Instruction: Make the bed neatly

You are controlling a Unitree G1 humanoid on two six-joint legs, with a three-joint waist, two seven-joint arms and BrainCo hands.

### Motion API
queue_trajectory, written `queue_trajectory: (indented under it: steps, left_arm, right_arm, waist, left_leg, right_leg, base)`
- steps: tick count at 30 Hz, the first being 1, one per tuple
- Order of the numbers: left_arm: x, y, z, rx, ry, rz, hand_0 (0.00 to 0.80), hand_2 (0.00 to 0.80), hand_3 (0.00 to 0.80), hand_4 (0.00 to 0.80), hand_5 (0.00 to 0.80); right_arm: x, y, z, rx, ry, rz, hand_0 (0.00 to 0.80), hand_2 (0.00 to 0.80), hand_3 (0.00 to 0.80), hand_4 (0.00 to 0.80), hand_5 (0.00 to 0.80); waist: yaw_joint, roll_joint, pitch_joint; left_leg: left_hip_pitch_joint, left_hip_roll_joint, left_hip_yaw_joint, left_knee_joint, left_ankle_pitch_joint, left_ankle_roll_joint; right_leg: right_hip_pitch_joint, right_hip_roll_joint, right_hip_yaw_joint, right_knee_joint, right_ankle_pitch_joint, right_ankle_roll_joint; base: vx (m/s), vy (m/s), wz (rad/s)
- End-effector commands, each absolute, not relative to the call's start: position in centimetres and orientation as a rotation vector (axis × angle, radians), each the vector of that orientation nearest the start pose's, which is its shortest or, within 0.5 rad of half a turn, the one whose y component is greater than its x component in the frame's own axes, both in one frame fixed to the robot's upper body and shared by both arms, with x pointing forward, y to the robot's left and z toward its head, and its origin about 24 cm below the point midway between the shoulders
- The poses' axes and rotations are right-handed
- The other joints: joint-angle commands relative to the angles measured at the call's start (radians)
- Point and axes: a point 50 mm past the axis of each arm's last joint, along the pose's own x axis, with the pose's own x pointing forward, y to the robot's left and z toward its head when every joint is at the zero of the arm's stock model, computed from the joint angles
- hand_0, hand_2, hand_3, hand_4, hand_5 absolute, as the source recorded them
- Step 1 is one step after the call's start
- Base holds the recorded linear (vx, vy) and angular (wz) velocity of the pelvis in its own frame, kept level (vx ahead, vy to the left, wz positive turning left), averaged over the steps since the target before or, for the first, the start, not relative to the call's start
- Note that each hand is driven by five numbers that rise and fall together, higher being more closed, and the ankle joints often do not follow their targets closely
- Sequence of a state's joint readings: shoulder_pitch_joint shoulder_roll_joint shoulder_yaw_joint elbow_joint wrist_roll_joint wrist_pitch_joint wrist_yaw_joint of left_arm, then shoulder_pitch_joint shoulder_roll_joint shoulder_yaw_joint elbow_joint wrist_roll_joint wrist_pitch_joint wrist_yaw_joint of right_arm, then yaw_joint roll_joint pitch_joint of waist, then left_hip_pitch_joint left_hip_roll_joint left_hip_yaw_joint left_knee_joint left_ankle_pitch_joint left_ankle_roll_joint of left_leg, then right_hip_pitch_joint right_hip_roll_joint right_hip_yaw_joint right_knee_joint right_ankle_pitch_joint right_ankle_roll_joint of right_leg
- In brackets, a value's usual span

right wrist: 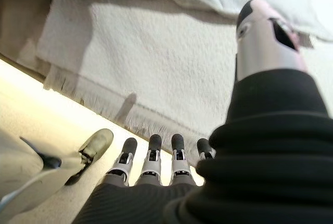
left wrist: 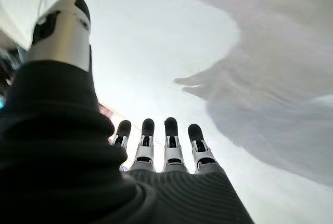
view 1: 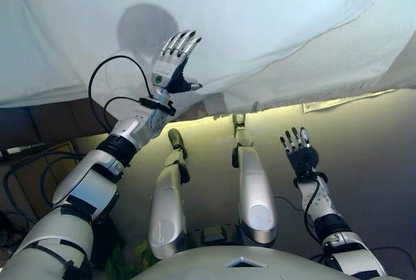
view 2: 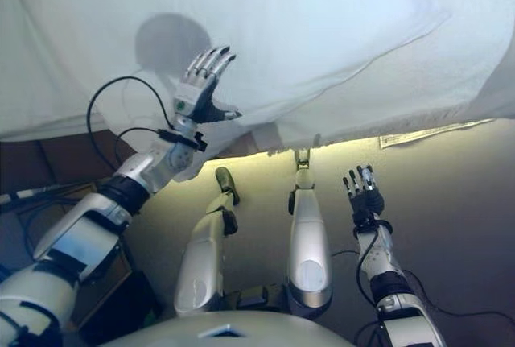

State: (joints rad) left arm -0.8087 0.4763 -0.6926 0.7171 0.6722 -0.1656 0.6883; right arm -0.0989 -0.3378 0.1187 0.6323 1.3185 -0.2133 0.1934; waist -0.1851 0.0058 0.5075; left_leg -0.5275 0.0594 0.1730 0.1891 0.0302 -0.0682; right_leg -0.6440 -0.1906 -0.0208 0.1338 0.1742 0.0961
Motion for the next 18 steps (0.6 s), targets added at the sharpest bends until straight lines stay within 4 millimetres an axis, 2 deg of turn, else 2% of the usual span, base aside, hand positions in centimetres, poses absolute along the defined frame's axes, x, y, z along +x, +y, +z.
queue_trajectory:
  steps: [1, 7, 11, 12, 13, 18]
  left_arm:
    - [37.9, 16.2, 15.8, 1.507, -0.783, 0.282, 0.0, 0.0, 0.0, 0.0, 0.0]
    - [38.8, 17.8, 18.6, 1.607, -0.772, 0.511, 0.0, 0.0, 0.0, 0.0, 0.0]
    - [39.3, 17.7, 19.0, 1.646, -0.693, 0.536, 0.0, 0.0, 0.0, 0.0, 0.0]
    - [39.3, 17.6, 18.6, 1.651, -0.66, 0.525, 0.276, 0.276, 0.276, 0.276, 0.276]
    - [39.3, 17.3, 18.2, 1.651, -0.647, 0.512, 0.8, 0.8, 0.8, 0.8, 0.8]
    - [39.3, 16.2, 17.3, 1.635, -0.616, 0.477, 0.8, 0.8, 0.8, 0.8, 0.8]
  right_arm:
    - [24.7, -25.5, -1.7, 0.883, 0.032, -0.215, 0.0, 0.0, 0.0, 0.0, 0.0]
    - [25.7, -25.0, -0.4, 0.92, -0.043, -0.179, 0.0, 0.0, 0.0, 0.0, 0.0]
    - [26.3, -24.2, 0.5, 0.924, -0.072, -0.157, 0.0, 0.0, 0.0, 0.0, 0.0]
    - [26.3, -24.0, 0.7, 0.926, -0.076, -0.153, 0.0, 0.0, 0.0, 0.0, 0.0]
    - [26.3, -23.8, 0.8, 0.927, -0.078, -0.152, 0.0, 0.0, 0.0, 0.0, 0.0]
    - [26.1, -23.3, 0.9, 0.922, -0.08, -0.149, 0.0, 0.0, 0.0, 0.0, 0.0]
  waist:
    - [-0.029, -0.015, 0.013]
    - [-0.028, -0.015, 0.013]
    - [-0.028, -0.017, 0.013]
    - [-0.03, -0.019, 0.013]
    - [-0.032, -0.021, 0.013]
    - [-0.04, -0.025, 0.013]
  left_leg:
    - [-0.127, 0.007, -0.051, 0.051, 0.072, -0.013]
    - [-0.188, 0.001, -0.043, 0.04, 0.084, -0.014]
    - [-0.235, -0.006, -0.055, 0.071, 0.076, -0.008]
    - [-0.246, -0.007, -0.058, 0.083, 0.073, -0.007]
    - [-0.252, -0.007, -0.059, 0.09, 0.071, -0.005]
    - [-0.254, -0.008, -0.052, 0.088, 0.07, -0.002]
  right_leg:
    - [-0.024, -0.066, 0.02, 0.037, 0.005, 0.1]
    - [-0.095, -0.069, 0.022, 0.013, 0.025, 0.102]
    - [-0.145, -0.066, 0.029, 0.035, 0.022, 0.101]
    - [-0.158, -0.064, 0.033, 0.044, 0.021, 0.1]
    - [-0.165, -0.062, 0.036, 0.049, 0.02, 0.1]
    - [-0.173, -0.056, 0.041, 0.052, 0.02, 0.097]
  base:
    - [-0.029, -0.008, -0.04]
    - [-0.025, -0.007, -0.02]
    - [-0.009, -0.002, 0.0]
    - [0.0, 0.0, 0.0]
    - [0.0, 0.0, 0.0]
    - [0.003, 0.009, -0.02]
